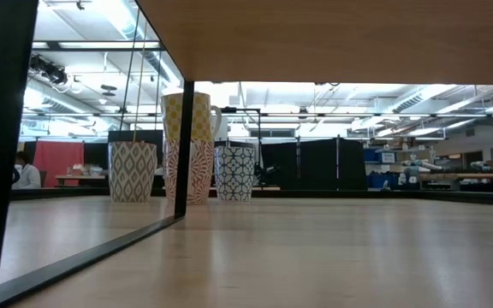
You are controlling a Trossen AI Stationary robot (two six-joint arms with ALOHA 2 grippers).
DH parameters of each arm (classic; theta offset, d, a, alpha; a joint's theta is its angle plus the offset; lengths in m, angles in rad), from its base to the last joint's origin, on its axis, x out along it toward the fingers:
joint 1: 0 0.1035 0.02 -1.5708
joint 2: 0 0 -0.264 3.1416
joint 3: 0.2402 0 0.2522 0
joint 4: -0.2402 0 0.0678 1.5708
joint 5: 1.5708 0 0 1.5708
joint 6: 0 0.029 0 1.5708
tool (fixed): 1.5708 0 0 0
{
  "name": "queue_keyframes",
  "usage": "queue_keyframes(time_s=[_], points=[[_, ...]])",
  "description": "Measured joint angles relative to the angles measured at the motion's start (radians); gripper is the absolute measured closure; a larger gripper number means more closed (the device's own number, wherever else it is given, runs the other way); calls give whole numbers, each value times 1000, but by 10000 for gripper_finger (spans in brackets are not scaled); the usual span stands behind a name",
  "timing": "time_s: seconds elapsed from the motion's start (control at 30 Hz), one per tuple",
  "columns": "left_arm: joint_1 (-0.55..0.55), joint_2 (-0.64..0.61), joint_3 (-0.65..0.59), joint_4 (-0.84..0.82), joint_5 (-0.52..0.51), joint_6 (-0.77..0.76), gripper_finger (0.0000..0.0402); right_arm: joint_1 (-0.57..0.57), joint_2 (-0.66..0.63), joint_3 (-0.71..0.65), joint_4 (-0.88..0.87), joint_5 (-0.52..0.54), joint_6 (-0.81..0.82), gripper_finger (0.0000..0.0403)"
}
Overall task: Place coffee mugs
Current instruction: Put the yellow patterned mug on the shelf
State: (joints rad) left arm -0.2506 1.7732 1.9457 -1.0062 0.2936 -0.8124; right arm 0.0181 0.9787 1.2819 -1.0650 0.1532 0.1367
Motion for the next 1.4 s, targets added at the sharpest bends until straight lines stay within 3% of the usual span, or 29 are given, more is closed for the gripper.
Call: queue_keyframes(time_s=[0.33, 0.8, 1.0, 1.13, 1.27, 1.4], points=[[171, -41, 0, 2, -5, 169, 246, 0, 0, 0, 2, 0, -1, 273], [561, -42, 0, -17, -13, 434, 246, 0, 0, 0, 2, 0, -1, 273], [693, -42, 0, -171, -19, 520, 246, 0, 0, 0, 2, 0, -1, 273], [746, -42, 0, -349, -124, 558, 246, 0, 0, 0, 2, 0, -1, 273], [752, -42, 0, -483, -231, 538, 246, 0, 0, 0, 2, 0, -8, 272], [723, -43, -37, -511, -254, 527, 246, 0, 0, 0, 2, 0, -9, 273]])
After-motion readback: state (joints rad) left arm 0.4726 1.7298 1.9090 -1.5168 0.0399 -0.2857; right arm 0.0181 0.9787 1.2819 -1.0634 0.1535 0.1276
